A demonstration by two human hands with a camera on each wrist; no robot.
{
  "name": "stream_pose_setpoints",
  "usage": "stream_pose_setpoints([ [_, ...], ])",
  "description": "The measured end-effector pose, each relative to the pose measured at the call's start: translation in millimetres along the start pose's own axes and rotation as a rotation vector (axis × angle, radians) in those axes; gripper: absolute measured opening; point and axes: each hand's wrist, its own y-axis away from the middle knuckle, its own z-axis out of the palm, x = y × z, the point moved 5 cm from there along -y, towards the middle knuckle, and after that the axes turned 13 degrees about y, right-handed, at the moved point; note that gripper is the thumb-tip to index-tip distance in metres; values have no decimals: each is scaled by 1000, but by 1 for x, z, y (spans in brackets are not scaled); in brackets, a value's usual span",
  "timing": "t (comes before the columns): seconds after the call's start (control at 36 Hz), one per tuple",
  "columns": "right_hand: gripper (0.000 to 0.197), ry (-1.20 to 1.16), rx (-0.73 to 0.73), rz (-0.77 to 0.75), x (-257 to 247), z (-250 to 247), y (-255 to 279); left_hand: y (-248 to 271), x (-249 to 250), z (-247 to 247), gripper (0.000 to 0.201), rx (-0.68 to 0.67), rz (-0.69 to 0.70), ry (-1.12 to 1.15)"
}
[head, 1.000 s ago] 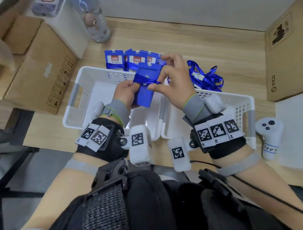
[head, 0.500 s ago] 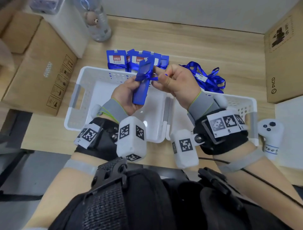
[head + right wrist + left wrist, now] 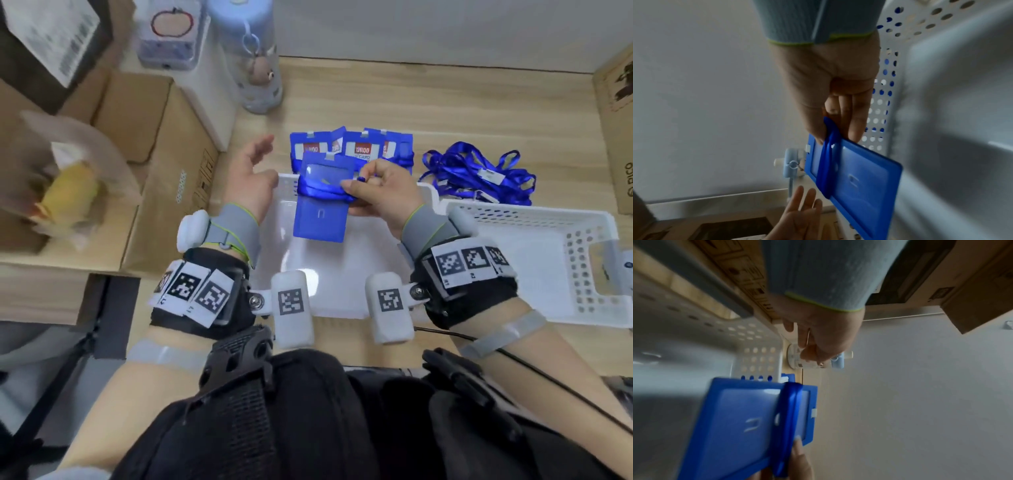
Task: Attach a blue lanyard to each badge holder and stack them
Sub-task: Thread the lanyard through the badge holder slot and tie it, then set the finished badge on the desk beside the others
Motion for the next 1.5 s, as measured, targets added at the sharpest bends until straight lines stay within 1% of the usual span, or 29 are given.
stream_pose_setpoints([
  [0.08,31,75,-30,65,10,21,-2,-16,-12,-22,60,-25,-9,-102],
  [0.17,29,150,-27,112,19,37,-4,-25,-27,-26,50,-107,-91,-147],
  [0.22,29,184,-9,135,23,44,-6,-27,-38,-28,44,-132,-131,-188],
  [0.28,29,194,8,156,26,49,-8,-24,-45,-31,40,-132,-155,-203],
  [0.33,28,210,16,184,30,54,-10,-22,-48,-33,36,-121,-185,-162],
  [0.47,27,236,7,250,36,67,-15,-21,-47,-34,31,-104,-190,-156],
  [0.56,28,186,-8,282,40,75,-17,-21,-47,-33,30,-98,-193,-148],
  [0.64,27,189,-36,304,46,81,-20,-21,-49,-33,29,-88,-191,-136],
  [0.78,24,259,-87,290,49,79,-23,-20,-47,-31,29,-77,-204,-116],
  [0.89,20,431,-159,210,34,69,-21,-26,-48,-30,33,-59,-220,-146],
  [0.94,18,489,-185,146,19,58,-19,-30,-43,-28,36,-52,-183,-201],
  [1.0,18,506,-186,67,1,43,-20,-36,-30,-19,40,-57,-93,-254],
  [1.08,21,449,-124,-2,-21,20,-25,-44,-8,3,43,-96,29,-305],
  [1.14,21,412,-27,-23,-29,4,-30,-50,1,18,46,-113,42,-300],
  [1.22,22,397,148,-33,-28,-20,-42,-60,0,33,55,-124,-46,-326],
  [1.28,21,450,226,-6,-22,-33,-51,-68,-8,38,61,-143,-134,-404],
  [1.31,22,486,246,7,-17,-37,-53,-70,-13,38,63,-151,-175,-466],
  [1.36,29,547,254,31,-8,-42,-59,-71,-22,36,60,-168,-215,-585],
  [1.5,27,668,223,95,5,-44,-76,-79,-30,38,45,-184,-229,-749],
])
